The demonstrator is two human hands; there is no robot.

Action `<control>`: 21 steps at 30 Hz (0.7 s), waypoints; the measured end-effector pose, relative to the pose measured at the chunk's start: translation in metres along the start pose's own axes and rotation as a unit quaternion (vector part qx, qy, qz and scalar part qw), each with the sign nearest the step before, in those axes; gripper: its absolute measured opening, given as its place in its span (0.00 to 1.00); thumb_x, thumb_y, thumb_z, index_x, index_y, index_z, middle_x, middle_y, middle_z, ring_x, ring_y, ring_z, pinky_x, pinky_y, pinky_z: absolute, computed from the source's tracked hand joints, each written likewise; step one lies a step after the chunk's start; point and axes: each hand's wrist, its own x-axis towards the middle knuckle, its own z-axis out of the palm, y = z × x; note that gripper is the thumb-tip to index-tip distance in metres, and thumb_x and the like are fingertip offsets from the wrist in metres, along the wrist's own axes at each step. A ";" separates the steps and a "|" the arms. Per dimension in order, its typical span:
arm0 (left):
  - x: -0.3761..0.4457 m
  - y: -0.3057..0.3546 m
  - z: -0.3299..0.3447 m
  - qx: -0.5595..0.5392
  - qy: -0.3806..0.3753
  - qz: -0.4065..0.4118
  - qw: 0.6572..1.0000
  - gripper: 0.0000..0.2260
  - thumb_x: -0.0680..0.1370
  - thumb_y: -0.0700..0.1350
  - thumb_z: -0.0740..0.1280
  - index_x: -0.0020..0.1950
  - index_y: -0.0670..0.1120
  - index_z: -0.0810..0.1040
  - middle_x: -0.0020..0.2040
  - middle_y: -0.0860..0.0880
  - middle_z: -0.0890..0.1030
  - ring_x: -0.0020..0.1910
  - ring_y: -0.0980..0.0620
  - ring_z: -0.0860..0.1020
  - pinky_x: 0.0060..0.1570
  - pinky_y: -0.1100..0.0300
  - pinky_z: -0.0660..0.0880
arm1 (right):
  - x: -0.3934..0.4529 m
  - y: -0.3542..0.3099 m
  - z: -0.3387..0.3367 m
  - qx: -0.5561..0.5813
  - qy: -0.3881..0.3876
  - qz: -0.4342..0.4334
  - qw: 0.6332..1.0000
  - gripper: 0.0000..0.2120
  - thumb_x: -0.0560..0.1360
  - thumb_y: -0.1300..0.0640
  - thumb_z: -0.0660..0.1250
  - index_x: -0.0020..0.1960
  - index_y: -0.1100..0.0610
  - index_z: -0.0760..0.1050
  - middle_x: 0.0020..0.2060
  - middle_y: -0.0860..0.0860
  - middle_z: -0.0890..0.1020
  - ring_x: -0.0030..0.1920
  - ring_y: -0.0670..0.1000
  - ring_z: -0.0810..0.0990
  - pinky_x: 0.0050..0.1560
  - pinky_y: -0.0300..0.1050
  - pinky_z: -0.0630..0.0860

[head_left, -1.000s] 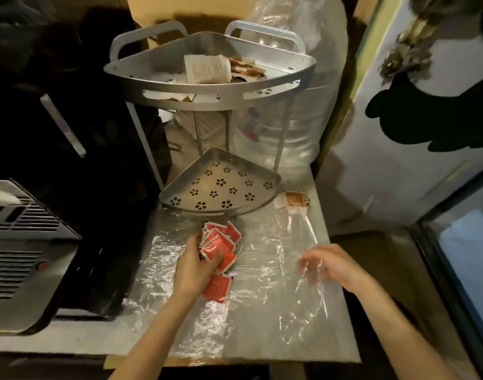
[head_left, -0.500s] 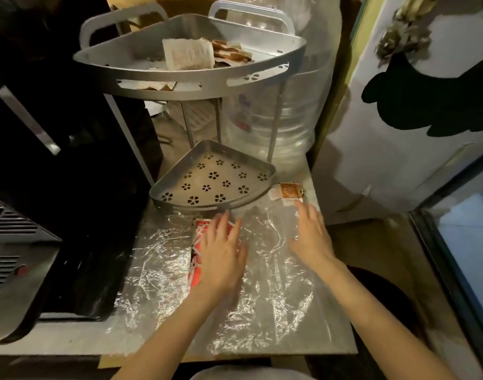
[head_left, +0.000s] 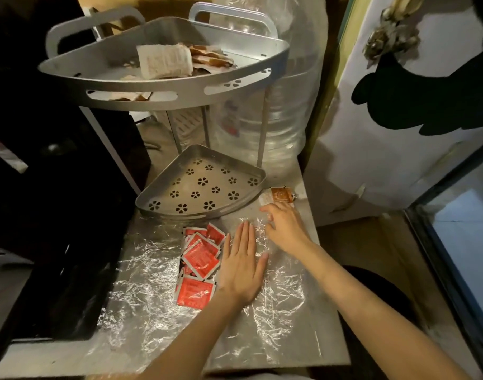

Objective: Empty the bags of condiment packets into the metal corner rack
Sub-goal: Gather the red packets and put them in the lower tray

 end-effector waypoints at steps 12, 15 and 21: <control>0.001 -0.003 0.004 -0.005 -0.019 -0.001 1.000 0.36 0.70 0.64 0.26 0.73 0.47 0.34 0.75 0.49 0.35 0.73 0.53 0.33 0.69 0.55 0.31 | -0.008 0.012 -0.008 0.091 0.025 0.013 0.995 0.08 0.73 0.57 0.67 0.51 0.53 0.81 0.48 0.51 0.85 0.48 0.51 0.81 0.53 0.50 0.77; 0.001 -0.004 0.004 -0.009 -0.020 -0.003 1.000 0.37 0.68 0.65 0.25 0.73 0.47 0.34 0.75 0.49 0.36 0.73 0.53 0.35 0.69 0.55 0.32 | -0.013 0.016 -0.009 0.096 0.028 0.005 0.995 0.07 0.74 0.56 0.67 0.50 0.55 0.81 0.47 0.52 0.84 0.48 0.51 0.80 0.51 0.49 0.77; 0.002 -0.005 0.007 -0.034 -0.008 0.000 0.999 0.38 0.68 0.66 0.24 0.73 0.49 0.35 0.75 0.51 0.37 0.73 0.54 0.36 0.71 0.54 0.33 | -0.024 0.025 -0.014 0.119 0.050 -0.007 0.992 0.06 0.74 0.58 0.66 0.48 0.57 0.80 0.50 0.52 0.81 0.54 0.48 0.72 0.57 0.44 0.69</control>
